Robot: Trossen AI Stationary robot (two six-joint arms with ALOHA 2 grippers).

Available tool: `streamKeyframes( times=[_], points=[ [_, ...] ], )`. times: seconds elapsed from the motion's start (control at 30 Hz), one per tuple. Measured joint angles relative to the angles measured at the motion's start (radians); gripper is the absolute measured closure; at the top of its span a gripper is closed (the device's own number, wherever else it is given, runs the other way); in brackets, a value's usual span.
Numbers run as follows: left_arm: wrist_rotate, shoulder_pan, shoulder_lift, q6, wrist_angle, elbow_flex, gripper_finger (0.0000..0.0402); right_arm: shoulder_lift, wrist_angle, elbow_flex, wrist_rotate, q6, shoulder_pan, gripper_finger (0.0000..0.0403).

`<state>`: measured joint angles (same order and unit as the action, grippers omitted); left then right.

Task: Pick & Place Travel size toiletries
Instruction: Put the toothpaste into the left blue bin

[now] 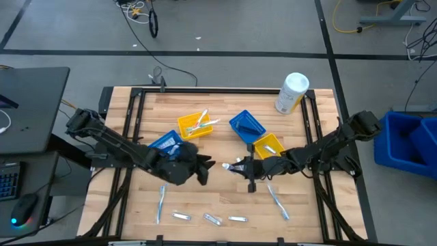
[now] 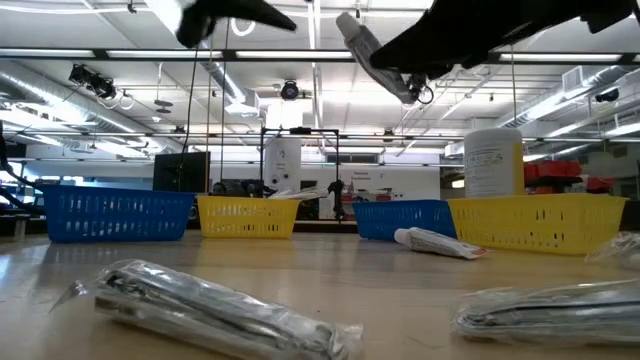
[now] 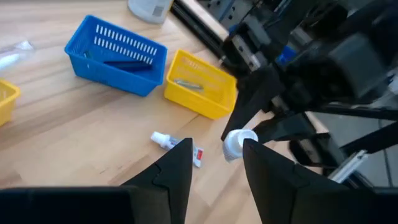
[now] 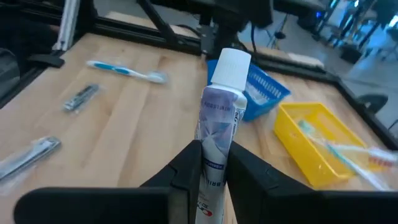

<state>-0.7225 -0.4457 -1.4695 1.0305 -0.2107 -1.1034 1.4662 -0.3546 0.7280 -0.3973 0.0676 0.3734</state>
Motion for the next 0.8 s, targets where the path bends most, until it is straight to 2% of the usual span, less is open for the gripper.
streamKeyframes(
  times=[0.1,0.2,0.33,0.63,0.8],
  points=[
    [0.048,0.039,-0.047,-0.068,0.069,0.0,0.0252,0.0,0.026,0.0,0.014,-0.026,-0.026,0.0327],
    [0.121,0.078,-0.083,-0.083,0.103,0.0,0.0252,0.0,0.072,0.0,0.031,-0.058,-0.047,0.0327],
    [0.168,0.121,-0.104,-0.086,0.111,0.0,0.0252,0.0,0.12,0.0,0.084,-0.107,-0.065,0.0327],
    [0.238,0.163,-0.104,-0.065,0.109,0.0,0.0252,-0.001,0.099,0.0,0.083,-0.105,-0.089,0.0327],
    [0.243,0.173,-0.104,-0.066,0.119,0.0,0.0253,-0.001,0.098,0.0,0.111,-0.105,-0.112,0.0327]
  ],
)
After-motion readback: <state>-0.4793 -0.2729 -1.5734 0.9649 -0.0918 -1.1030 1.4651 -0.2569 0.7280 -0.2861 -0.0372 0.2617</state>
